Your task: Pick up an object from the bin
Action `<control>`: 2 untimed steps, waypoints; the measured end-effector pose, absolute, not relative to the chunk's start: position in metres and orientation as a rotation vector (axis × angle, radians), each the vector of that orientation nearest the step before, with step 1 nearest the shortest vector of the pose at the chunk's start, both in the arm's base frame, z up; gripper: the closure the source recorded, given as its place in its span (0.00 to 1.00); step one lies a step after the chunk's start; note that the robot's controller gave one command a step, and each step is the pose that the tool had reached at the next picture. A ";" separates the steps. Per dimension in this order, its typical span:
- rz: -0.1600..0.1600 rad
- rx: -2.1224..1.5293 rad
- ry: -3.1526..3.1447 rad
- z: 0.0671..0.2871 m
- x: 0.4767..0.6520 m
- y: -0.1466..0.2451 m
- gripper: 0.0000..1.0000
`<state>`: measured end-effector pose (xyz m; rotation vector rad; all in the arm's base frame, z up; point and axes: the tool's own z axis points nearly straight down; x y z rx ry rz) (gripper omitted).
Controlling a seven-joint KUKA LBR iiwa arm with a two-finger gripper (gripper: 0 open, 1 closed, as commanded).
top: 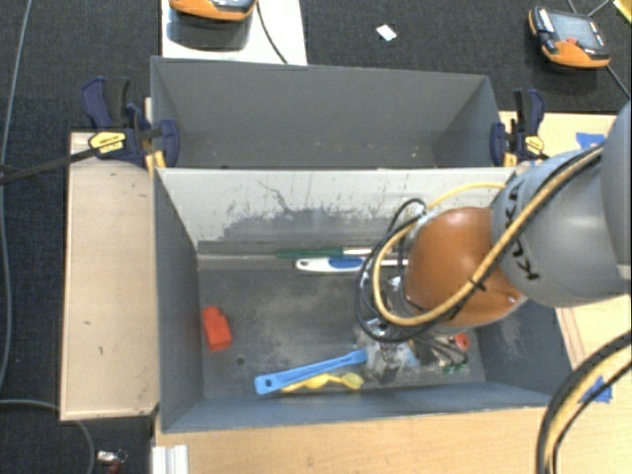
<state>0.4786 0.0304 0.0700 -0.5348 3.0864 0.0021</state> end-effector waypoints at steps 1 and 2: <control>0.003 -0.533 3.090 0.084 0.477 0.030 1.00; 0.003 -0.531 3.092 0.126 0.477 0.030 1.00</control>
Offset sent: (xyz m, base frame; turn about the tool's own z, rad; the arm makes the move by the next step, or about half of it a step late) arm -0.0010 -0.0002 0.0722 0.0014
